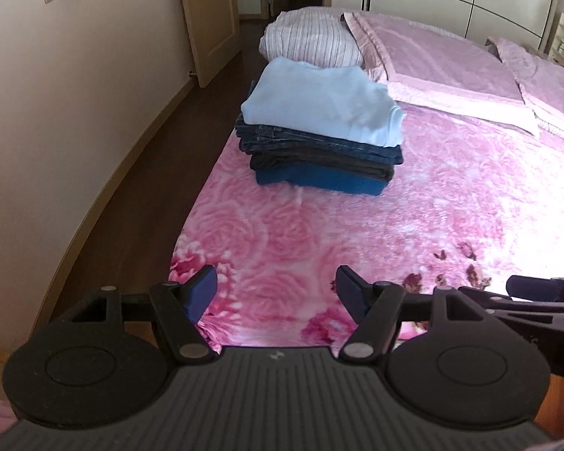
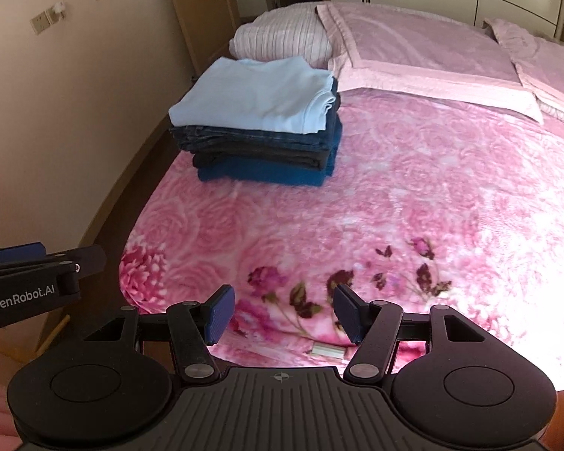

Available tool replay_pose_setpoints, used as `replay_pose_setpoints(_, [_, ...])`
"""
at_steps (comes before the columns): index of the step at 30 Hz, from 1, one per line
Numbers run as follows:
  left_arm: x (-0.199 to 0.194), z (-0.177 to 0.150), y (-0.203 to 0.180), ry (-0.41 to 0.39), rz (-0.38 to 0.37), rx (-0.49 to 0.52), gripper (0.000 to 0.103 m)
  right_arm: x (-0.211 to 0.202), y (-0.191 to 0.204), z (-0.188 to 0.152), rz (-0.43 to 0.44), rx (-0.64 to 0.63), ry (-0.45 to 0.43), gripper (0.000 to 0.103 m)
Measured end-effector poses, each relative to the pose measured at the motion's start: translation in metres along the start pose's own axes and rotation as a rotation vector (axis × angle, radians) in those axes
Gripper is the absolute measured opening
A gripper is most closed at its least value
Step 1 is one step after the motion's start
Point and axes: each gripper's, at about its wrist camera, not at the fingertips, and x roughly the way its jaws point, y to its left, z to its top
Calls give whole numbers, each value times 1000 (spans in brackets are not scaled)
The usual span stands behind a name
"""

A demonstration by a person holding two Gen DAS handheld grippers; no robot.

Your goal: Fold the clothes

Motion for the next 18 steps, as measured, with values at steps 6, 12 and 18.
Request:
replay_pose_setpoints(6, [33,20,16,10,-17,26,67,30,9,20,-18,26,24,62])
replay_pose_setpoints(12, [60,42,26,27,-39,57,67,57,17,40,-34,56,42,62])
replay_pose_setpoints(18, [77,64,31,34,-61,92,67,72,17,55,-61,104,56,62])
